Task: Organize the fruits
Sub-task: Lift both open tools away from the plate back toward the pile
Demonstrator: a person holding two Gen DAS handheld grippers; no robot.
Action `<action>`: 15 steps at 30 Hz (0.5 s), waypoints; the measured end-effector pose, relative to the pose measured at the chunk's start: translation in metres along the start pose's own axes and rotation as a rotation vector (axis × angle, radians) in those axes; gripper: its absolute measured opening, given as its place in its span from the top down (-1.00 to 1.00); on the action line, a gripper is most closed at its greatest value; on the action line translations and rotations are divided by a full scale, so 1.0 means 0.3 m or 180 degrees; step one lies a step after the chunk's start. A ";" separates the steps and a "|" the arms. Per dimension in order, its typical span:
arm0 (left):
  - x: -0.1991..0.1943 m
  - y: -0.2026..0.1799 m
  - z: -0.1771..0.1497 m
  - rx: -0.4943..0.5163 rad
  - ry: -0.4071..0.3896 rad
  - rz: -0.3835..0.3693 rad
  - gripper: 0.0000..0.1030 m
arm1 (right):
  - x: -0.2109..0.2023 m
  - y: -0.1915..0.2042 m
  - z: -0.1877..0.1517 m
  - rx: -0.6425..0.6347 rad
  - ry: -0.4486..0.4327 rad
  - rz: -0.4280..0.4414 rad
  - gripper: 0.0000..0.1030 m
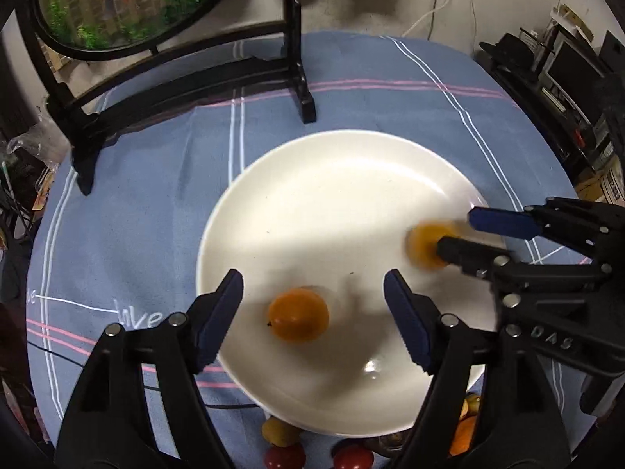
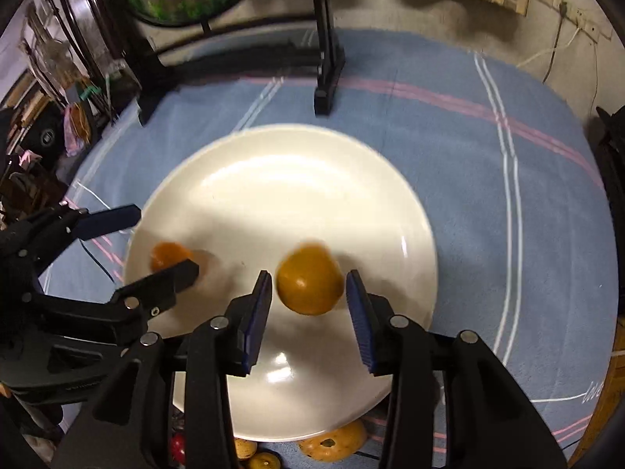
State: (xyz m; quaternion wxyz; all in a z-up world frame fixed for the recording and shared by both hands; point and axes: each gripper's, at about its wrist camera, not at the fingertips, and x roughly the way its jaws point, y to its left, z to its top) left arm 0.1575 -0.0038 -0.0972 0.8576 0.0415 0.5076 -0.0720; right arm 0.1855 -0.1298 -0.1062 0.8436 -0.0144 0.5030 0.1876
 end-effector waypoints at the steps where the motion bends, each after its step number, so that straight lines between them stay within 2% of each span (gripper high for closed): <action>1: -0.018 0.009 0.002 -0.0026 -0.0024 0.0032 -0.48 | -0.032 -0.005 0.004 0.0029 -0.0090 -0.0003 0.20; 5: -0.129 0.057 -0.010 -0.0140 -0.0224 0.0096 -0.48 | -0.213 -0.006 0.012 0.0043 -0.0564 0.0040 0.20; 8: -0.229 0.074 -0.035 -0.0136 -0.0458 0.0243 -0.53 | -0.427 0.020 -0.028 -0.0099 -0.1189 -0.0185 0.20; 9: -0.261 0.071 -0.044 -0.0115 -0.0533 0.0322 -0.56 | -0.500 0.033 -0.054 -0.0148 -0.1426 -0.0287 0.11; 10: -0.304 0.064 -0.064 -0.0070 -0.0622 0.0387 -0.57 | -0.564 0.043 -0.084 -0.0172 -0.1665 -0.0381 -0.36; 11: -0.332 0.056 -0.081 -0.0036 -0.0676 0.0408 -0.61 | -0.639 0.053 -0.134 -0.0174 -0.2020 -0.0453 -0.57; 12: -0.371 0.041 -0.105 0.0010 -0.0754 0.0423 -0.67 | -0.706 0.058 -0.192 -0.0179 -0.2372 -0.0417 -0.97; 13: -0.394 0.031 -0.121 0.0048 -0.0795 0.0419 -0.71 | -0.733 0.057 -0.219 -0.0197 -0.2509 -0.0350 -0.97; 14: -0.415 0.017 -0.136 0.0084 -0.0821 0.0414 -0.77 | -0.746 0.059 -0.244 -0.0213 -0.2484 -0.0296 -0.97; 15: -0.439 -0.003 -0.156 0.0125 -0.0842 0.0415 -0.77 | -0.736 0.058 -0.266 -0.0205 -0.2251 -0.0250 -0.97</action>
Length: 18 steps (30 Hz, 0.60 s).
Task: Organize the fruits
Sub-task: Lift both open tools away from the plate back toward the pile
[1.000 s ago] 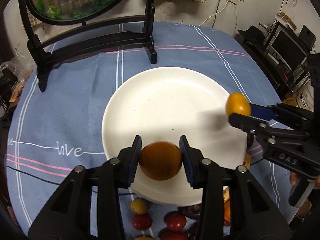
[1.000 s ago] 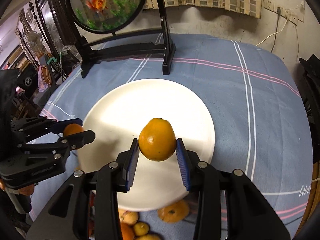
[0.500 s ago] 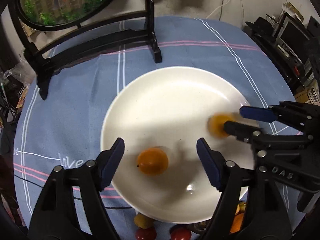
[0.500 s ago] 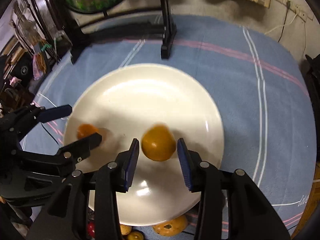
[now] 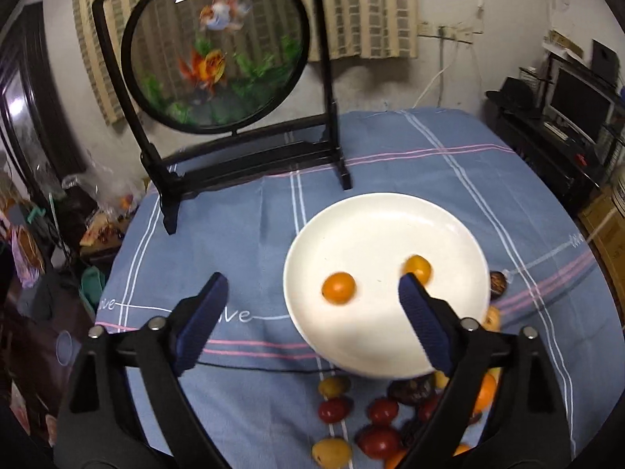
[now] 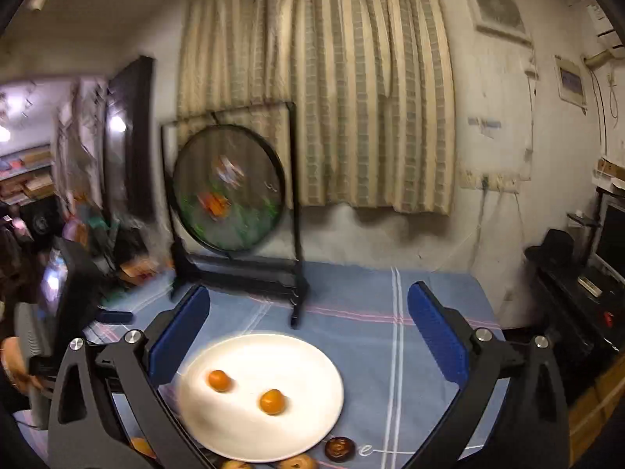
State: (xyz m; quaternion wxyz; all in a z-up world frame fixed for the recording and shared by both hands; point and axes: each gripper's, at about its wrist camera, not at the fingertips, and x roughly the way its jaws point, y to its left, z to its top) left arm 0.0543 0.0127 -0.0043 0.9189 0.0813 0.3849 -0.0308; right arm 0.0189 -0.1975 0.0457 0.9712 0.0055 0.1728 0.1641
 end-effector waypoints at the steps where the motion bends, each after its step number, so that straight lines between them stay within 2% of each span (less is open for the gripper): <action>1: -0.018 -0.010 -0.009 0.0027 -0.0003 -0.0014 -0.77 | 0.005 0.000 -0.029 0.0014 0.0207 -0.0009 -0.97; 4: -0.074 -0.047 -0.039 0.0080 -0.0014 -0.0086 -0.77 | -0.001 0.004 -0.138 0.0058 0.0589 0.0039 -0.97; 10: -0.130 -0.090 -0.111 0.0141 0.0054 -0.0165 -0.78 | -0.037 0.057 -0.307 0.0273 0.1096 0.0189 -0.97; 12: -0.141 -0.092 -0.143 0.0126 0.0118 -0.0206 -0.78 | -0.047 0.070 -0.362 0.0424 0.1322 0.0303 -0.97; 15: -0.160 -0.080 -0.223 0.0099 0.0252 -0.0296 -0.78 | -0.072 0.112 -0.452 0.0321 0.1537 0.0249 -0.97; 17: -0.171 -0.078 -0.298 0.0131 0.0360 -0.0368 -0.78 | -0.093 0.136 -0.527 0.0304 0.1697 0.0277 -0.91; 18: -0.174 -0.087 -0.359 0.0179 0.0464 -0.0410 -0.78 | -0.090 0.148 -0.560 0.0285 0.1805 0.0297 -0.75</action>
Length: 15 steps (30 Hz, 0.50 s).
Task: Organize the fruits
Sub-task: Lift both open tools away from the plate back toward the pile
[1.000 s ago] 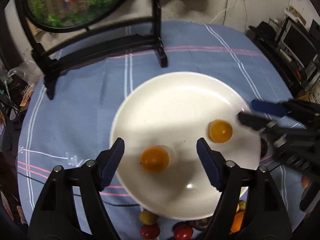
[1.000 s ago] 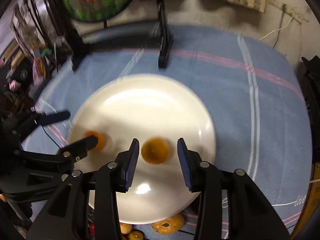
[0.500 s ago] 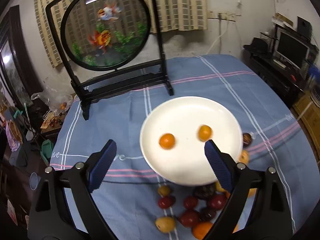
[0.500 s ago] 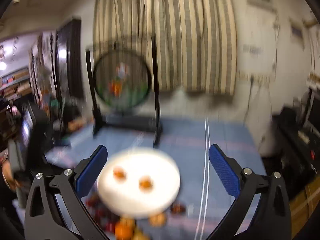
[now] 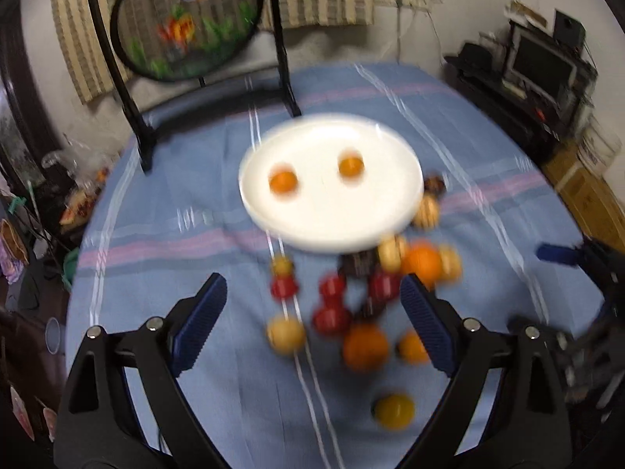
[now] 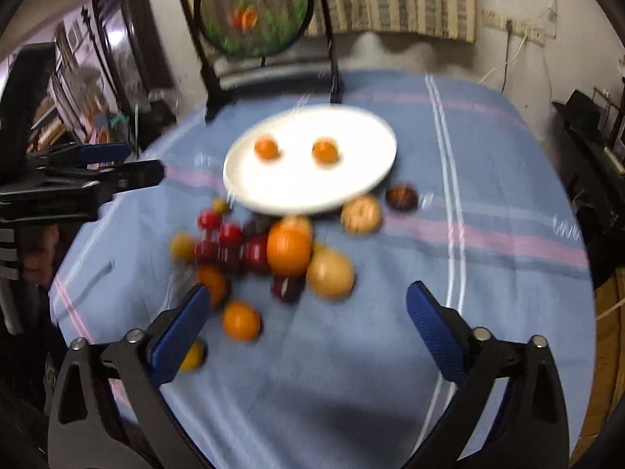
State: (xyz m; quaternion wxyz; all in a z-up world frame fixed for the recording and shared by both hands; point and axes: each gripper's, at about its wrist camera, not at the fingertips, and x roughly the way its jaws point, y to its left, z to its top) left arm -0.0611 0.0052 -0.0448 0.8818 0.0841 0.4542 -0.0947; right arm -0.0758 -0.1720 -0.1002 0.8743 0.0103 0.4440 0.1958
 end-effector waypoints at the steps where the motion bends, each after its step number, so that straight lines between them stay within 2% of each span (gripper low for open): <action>1: 0.006 -0.013 -0.039 0.0043 0.0083 -0.0057 -0.78 | 0.020 0.005 -0.031 -0.0014 0.0092 -0.0004 -0.61; 3: 0.021 -0.066 -0.140 0.0190 0.0269 -0.0227 -0.78 | 0.047 -0.001 -0.066 0.0040 0.0202 -0.0008 -0.58; 6: 0.050 -0.134 -0.226 0.0387 0.0425 -0.0330 -0.78 | 0.055 -0.010 -0.076 0.0126 0.0243 0.0006 -0.58; 12: 0.128 -0.184 -0.286 0.0355 0.0602 -0.0461 -0.72 | 0.073 0.026 -0.064 0.0006 0.0327 0.0063 -0.58; 13: 0.135 -0.189 -0.289 0.0355 0.0620 -0.0462 -0.64 | 0.080 0.032 -0.064 -0.0009 0.0333 0.0066 -0.58; 14: 0.149 -0.192 -0.292 0.0346 0.0651 -0.0471 -0.36 | 0.090 0.041 -0.063 -0.0029 0.0344 0.0068 -0.58; 15: 0.168 -0.191 -0.296 0.0312 0.0704 -0.0491 0.10 | 0.099 0.045 -0.062 -0.0040 0.0354 0.0079 -0.58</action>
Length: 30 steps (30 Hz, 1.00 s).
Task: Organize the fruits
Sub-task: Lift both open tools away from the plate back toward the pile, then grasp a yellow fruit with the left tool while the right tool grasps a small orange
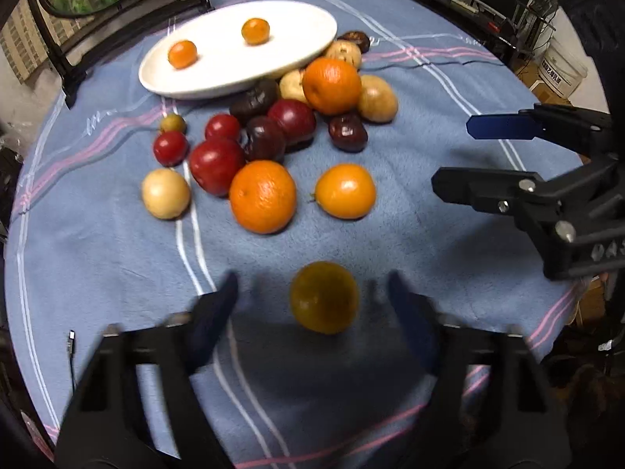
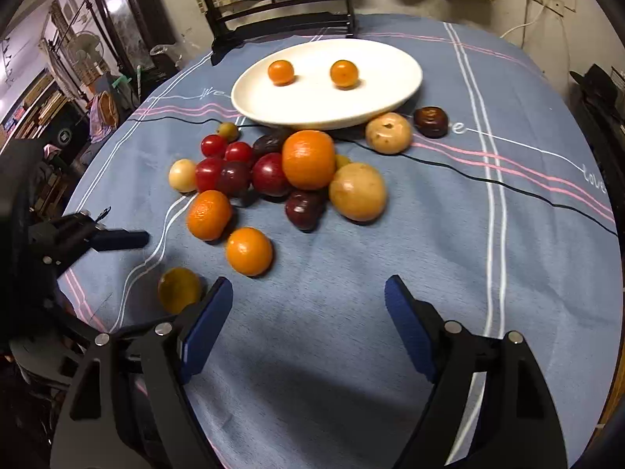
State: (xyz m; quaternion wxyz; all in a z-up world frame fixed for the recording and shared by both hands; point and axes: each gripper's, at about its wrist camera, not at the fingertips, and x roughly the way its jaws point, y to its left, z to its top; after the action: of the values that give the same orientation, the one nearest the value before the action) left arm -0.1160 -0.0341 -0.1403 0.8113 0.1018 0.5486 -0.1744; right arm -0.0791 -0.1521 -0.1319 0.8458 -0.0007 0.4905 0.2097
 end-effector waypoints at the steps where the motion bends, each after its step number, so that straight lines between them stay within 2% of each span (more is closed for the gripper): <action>1: 0.023 0.013 0.000 -0.0078 0.0082 -0.0130 0.26 | 0.014 0.010 0.003 -0.0023 0.0020 0.0007 -0.58; 4: 0.026 0.037 0.002 -0.0252 0.0081 -0.0222 0.26 | 0.043 0.025 0.011 -0.0055 0.0062 0.0035 -0.58; 7: -0.002 0.064 -0.025 -0.0252 0.0030 -0.0136 0.26 | 0.071 0.052 0.021 -0.0123 0.0095 0.0091 -0.58; 11: -0.042 0.144 -0.050 -0.0410 0.0010 -0.0053 0.26 | 0.139 0.097 0.035 -0.0267 0.0184 0.0118 -0.57; 13: -0.057 0.181 -0.054 -0.0511 0.0006 -0.0022 0.26 | 0.178 0.113 0.046 -0.0303 0.0267 0.0126 -0.37; 15: -0.065 0.208 -0.055 -0.0594 -0.0003 0.0002 0.27 | 0.203 0.126 0.052 -0.0352 0.0290 0.0106 -0.26; 17: -0.064 0.224 -0.055 -0.0629 0.0000 0.0001 0.27 | 0.223 0.138 0.058 -0.0451 0.0303 -0.0005 -0.07; 19: -0.063 0.229 -0.051 -0.0645 -0.0003 -0.0005 0.27 | 0.215 0.140 0.066 -0.0483 0.0323 0.0086 0.30; 23: -0.063 0.228 -0.029 -0.0625 -0.0031 -0.0031 0.27 | 0.182 0.119 0.067 -0.0428 0.0333 0.0149 0.30; 30: -0.088 0.221 0.015 -0.0567 -0.0098 -0.0117 0.26 | 0.122 0.053 0.058 -0.0095 0.0297 0.0271 0.30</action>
State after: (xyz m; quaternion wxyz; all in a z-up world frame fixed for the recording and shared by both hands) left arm -0.0949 0.0298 -0.1159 0.8221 0.0165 0.5512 -0.1413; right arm -0.0546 -0.1211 -0.1501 0.8122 -0.0022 0.5259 0.2525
